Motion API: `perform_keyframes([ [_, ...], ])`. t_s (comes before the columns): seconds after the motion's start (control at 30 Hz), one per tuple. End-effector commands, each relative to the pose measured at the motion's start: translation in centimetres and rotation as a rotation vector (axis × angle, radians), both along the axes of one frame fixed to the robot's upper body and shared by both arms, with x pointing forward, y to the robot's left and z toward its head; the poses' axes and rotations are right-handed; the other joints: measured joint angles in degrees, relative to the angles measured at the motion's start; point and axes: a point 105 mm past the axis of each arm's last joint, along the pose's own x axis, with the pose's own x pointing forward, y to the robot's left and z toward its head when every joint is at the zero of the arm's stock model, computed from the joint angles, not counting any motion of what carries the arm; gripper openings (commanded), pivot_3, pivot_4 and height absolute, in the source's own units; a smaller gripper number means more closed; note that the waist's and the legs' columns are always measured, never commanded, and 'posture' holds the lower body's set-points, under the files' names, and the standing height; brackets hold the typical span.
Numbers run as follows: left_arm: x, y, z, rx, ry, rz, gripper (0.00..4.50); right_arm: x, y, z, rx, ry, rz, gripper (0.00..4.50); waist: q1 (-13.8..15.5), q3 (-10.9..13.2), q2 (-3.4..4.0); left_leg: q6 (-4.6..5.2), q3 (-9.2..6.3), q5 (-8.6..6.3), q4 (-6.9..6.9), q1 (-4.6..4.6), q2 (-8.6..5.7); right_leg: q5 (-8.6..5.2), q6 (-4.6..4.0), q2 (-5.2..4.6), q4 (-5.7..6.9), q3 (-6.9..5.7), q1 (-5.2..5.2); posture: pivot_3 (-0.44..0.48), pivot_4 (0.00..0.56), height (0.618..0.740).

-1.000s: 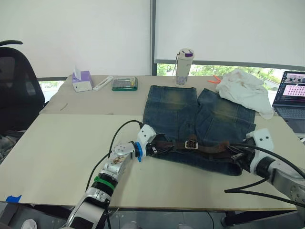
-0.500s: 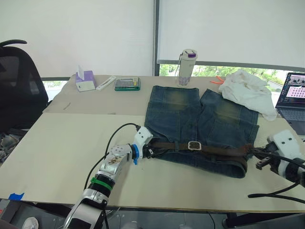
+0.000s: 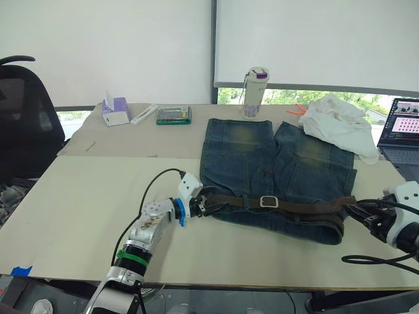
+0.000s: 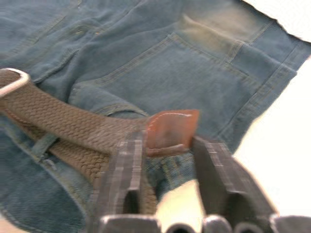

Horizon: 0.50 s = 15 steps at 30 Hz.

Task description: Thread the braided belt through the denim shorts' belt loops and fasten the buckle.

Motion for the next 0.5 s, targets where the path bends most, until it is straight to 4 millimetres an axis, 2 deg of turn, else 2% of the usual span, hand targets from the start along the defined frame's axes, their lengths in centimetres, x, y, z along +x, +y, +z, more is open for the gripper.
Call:
perform_keyframes([
  [0.03,-0.8,1.8,2.4,0.015,-0.095,-0.004,3.74,-0.5,-0.2,0.9,-0.015,-0.121,0.082,3.20,-0.1,0.0,0.07,0.00,0.01,0.00,-0.01,0.02,0.01,0.00,0.00,0.01,0.00,0.00,0.01,0.000,0.150,0.740],
  [0.13,-2.4,4.1,1.4,0.120,-0.100,0.001,3.74,-1.8,-0.6,-0.8,-0.027,-0.129,0.165,4.29,-0.2,-0.1,0.20,0.03,0.03,-0.02,-0.08,0.08,0.03,0.00,0.00,0.02,-0.02,0.01,0.03,0.000,0.150,0.740],
  [0.17,-2.9,4.8,0.9,0.147,-0.090,0.010,3.74,-2.1,-0.9,-1.2,-0.023,-0.136,0.177,4.46,-0.2,-0.1,0.24,0.03,0.03,-0.03,-0.10,0.10,0.03,0.00,0.00,0.02,-0.02,0.02,0.03,0.000,0.150,0.740],
  [0.33,-4.7,7.0,-1.1,0.210,-0.039,0.062,3.74,-3.9,-2.9,-3.9,-0.046,-0.048,0.219,4.46,-0.3,-0.1,0.27,0.03,0.09,-0.03,-0.10,0.20,0.03,0.00,0.00,-0.12,-0.05,0.14,0.11,0.000,0.150,0.740],
  [0.5,-5.6,7.5,-2.7,0.238,-0.003,0.085,3.74,-4.4,-4.1,-5.3,-0.020,0.005,0.217,4.46,-0.3,-0.1,0.29,0.02,0.10,-0.05,-0.15,0.19,0.12,-0.01,-0.02,-0.21,-0.10,0.14,0.08,0.000,0.150,0.740],
])
